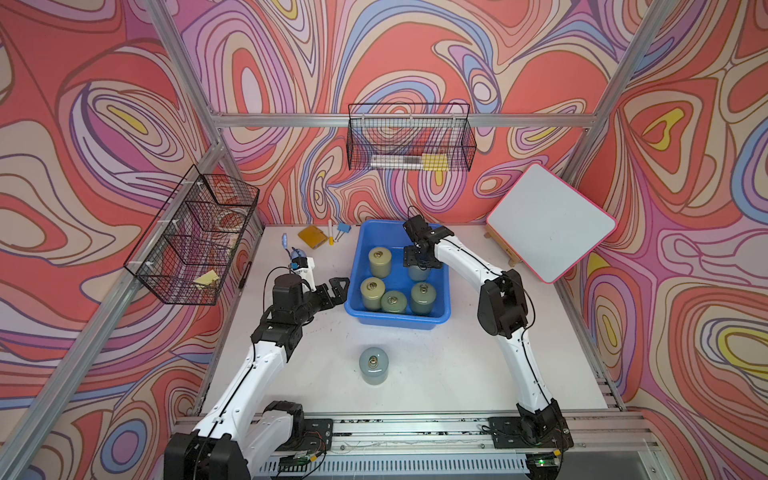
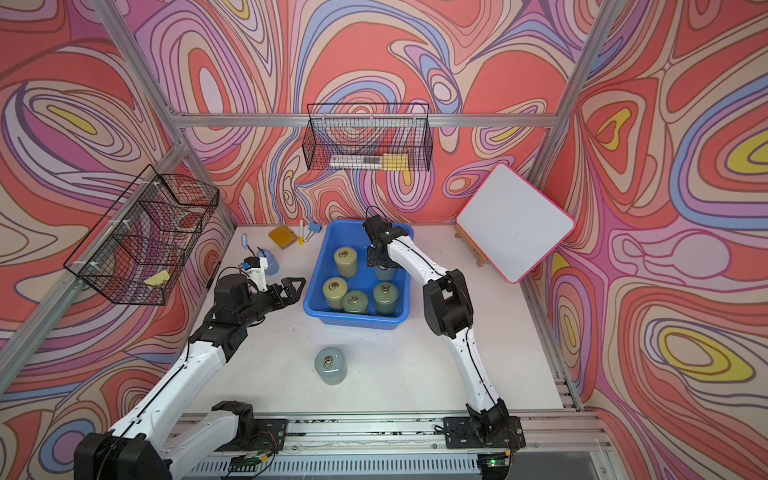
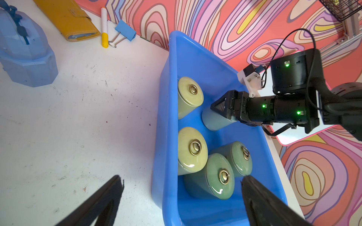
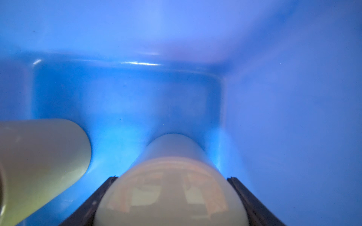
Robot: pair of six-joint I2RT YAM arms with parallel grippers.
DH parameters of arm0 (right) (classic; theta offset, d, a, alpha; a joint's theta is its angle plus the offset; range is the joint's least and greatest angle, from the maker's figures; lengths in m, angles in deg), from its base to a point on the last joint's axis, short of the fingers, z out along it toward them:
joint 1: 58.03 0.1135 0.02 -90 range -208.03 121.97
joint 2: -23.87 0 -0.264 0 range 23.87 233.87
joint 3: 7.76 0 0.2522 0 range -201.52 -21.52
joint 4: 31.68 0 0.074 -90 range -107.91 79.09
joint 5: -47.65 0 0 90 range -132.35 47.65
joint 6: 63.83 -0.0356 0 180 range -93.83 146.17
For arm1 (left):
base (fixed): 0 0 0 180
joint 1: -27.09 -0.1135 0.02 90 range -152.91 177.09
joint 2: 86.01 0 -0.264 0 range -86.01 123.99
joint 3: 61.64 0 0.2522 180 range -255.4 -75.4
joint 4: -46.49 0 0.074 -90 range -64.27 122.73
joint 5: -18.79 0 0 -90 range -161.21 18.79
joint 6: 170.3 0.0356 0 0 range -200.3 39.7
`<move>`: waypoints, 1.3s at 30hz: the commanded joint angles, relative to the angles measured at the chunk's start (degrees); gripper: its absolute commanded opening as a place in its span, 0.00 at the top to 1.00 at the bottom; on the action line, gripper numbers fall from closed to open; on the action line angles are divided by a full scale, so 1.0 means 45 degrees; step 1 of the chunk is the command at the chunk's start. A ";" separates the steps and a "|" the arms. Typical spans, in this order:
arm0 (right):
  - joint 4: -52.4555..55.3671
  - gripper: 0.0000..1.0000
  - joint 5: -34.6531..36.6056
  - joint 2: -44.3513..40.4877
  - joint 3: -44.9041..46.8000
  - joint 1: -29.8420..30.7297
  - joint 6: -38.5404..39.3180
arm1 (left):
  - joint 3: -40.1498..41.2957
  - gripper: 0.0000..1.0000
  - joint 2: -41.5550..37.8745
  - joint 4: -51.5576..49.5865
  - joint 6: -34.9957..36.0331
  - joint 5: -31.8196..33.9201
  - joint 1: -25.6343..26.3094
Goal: Take the tea canister out of the basket
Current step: Pick up the tea canister from the basket, then place the tea canister at the center of the board.
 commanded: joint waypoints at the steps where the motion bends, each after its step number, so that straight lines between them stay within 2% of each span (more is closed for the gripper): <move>1: -0.0226 0.32 0.0135 -0.1488 -0.0293 -0.0046 0.0193 | 0.0113 0.01 -0.0212 0.0170 0.0150 0.0101 0.0039; 17: 0.0477 0.33 0.0200 -0.3763 0.0420 0.0753 0.0683 | 0.0240 0.01 -0.0438 0.0195 0.0194 0.0277 0.0028; 29: 0.0462 0.33 0.0022 -0.6134 0.2459 0.1740 0.0712 | 0.0303 0.01 -0.0894 0.0136 0.0409 0.0414 0.0039; 39: 0.0526 0.33 0.0423 -0.8440 0.4691 0.3425 0.0276 | 0.0535 0.01 -0.1185 0.0154 0.0481 0.0754 0.0039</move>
